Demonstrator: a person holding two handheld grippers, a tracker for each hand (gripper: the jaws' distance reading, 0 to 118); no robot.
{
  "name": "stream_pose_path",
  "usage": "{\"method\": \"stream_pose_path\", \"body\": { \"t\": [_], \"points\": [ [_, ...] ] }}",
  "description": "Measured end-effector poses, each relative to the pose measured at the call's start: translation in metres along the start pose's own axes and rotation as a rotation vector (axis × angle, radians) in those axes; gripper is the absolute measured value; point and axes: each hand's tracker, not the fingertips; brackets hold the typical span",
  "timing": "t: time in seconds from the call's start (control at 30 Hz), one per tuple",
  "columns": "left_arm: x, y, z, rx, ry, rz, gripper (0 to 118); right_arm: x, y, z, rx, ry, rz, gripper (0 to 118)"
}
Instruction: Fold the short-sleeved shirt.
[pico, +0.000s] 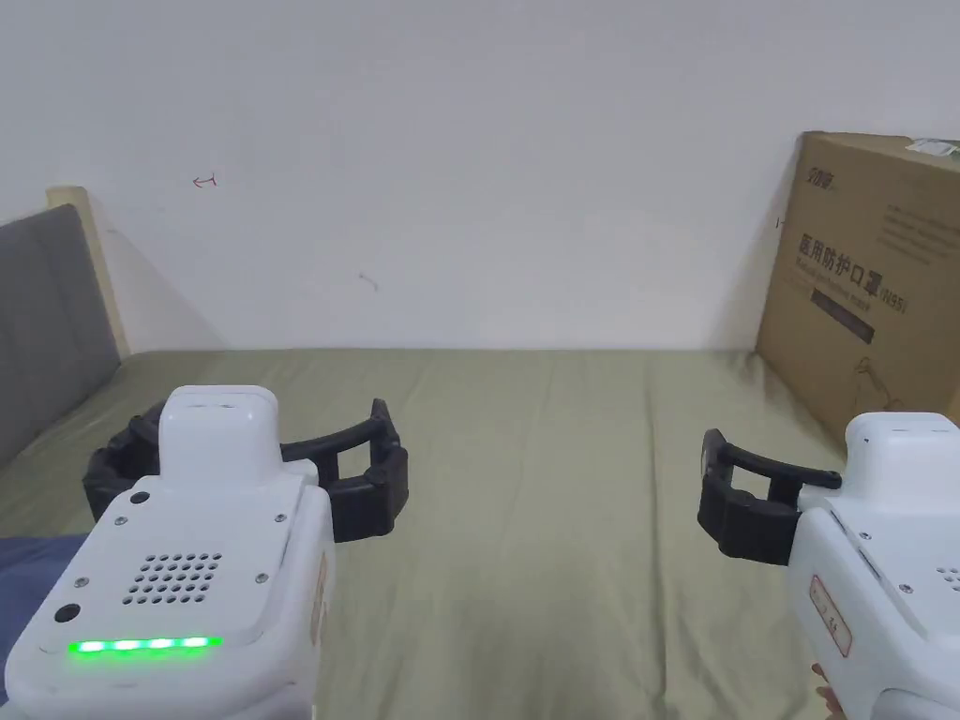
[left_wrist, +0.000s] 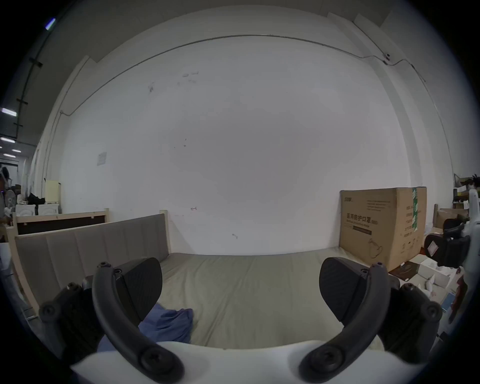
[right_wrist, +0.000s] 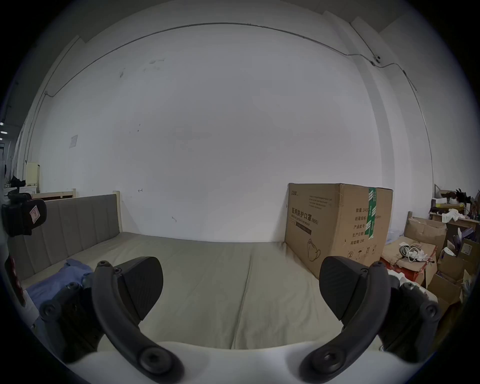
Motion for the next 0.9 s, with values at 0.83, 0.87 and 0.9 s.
{"method": "stream_pose_path", "body": {
  "t": [0.83,0.87,0.9],
  "points": [
    [0.017,-0.013,0.005,-0.023,-0.127,-0.017,0,0.023,-0.012,0.011,-0.022,-0.034,-0.11,0],
    [0.019,-0.015,0.003,-0.034,-0.127,-0.014,0,0.023,-0.012,0.011,-0.025,-0.039,-0.11,0],
    [0.02,-0.015,0.001,-0.044,-0.126,-0.011,0,0.024,-0.012,0.011,-0.027,-0.036,-0.112,0]
  ]
}}
